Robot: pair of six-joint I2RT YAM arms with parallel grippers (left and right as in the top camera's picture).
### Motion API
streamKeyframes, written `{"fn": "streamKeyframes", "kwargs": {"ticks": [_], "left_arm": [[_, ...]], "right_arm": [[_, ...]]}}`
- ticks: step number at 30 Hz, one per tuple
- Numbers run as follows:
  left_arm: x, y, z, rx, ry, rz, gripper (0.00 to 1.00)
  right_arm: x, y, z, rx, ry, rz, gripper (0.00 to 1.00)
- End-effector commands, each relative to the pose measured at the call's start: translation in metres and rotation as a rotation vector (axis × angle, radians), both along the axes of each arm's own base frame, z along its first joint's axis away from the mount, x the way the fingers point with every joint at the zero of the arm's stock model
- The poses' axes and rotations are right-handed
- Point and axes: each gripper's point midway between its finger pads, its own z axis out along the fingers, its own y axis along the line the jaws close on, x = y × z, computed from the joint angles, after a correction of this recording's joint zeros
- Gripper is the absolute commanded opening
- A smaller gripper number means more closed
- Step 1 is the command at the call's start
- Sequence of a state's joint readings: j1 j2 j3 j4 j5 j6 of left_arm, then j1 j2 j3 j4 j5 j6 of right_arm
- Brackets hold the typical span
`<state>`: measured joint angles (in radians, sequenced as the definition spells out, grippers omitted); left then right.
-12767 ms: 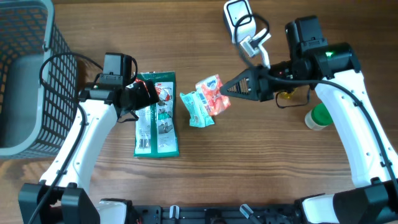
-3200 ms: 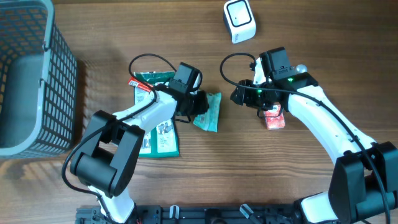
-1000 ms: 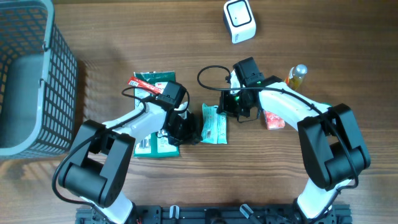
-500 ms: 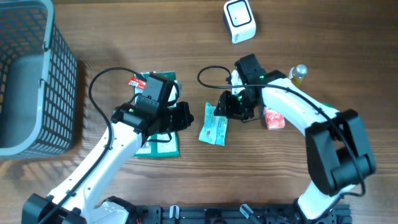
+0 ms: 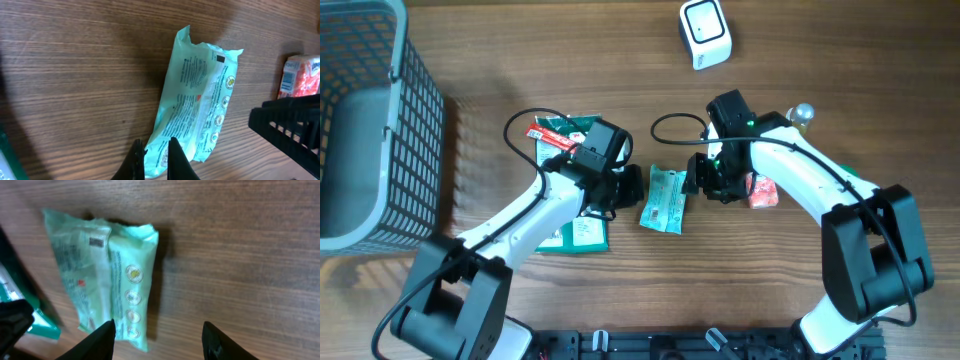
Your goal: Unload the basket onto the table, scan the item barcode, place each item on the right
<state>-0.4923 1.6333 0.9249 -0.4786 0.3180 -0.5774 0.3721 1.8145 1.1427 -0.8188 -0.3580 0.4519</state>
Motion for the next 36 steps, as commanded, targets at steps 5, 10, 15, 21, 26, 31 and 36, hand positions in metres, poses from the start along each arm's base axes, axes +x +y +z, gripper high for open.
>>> {"fn": "streamKeyframes", "kwargs": {"ticks": [5, 10, 15, 21, 26, 31, 36], "left_arm": [[0.002, -0.006, -0.012, 0.025, -0.01, -0.028, 0.04], [0.004, -0.003, -0.015, 0.047, -0.018, -0.019, 0.04], [0.004, -0.002, -0.015, 0.049, -0.019, -0.018, 0.05], [0.005, -0.002, -0.015, 0.049, -0.019, -0.017, 0.05], [0.007, -0.011, -0.01, -0.006, -0.003, 0.018, 0.04], [0.008, -0.008, -0.011, -0.006, 0.009, 0.049, 0.04], [0.017, -0.008, 0.002, -0.011, 0.013, 0.076, 0.04]], "right_arm": [[-0.004, 0.009, -0.009, 0.04, -0.015, -0.022, 0.55], [-0.002, 0.009, -0.01, 0.039, -0.023, -0.022, 0.56], [-0.001, 0.01, -0.01, 0.042, -0.029, -0.021, 0.55], [0.0, 0.01, -0.01, 0.044, -0.043, 0.004, 0.55], [-0.003, 0.008, -0.009, 0.033, -0.034, 0.002, 0.37], [-0.004, 0.007, 0.016, 0.052, -0.081, 0.002, 0.38], [-0.013, 0.009, 0.012, 0.069, -0.048, 0.002, 0.46]]}}
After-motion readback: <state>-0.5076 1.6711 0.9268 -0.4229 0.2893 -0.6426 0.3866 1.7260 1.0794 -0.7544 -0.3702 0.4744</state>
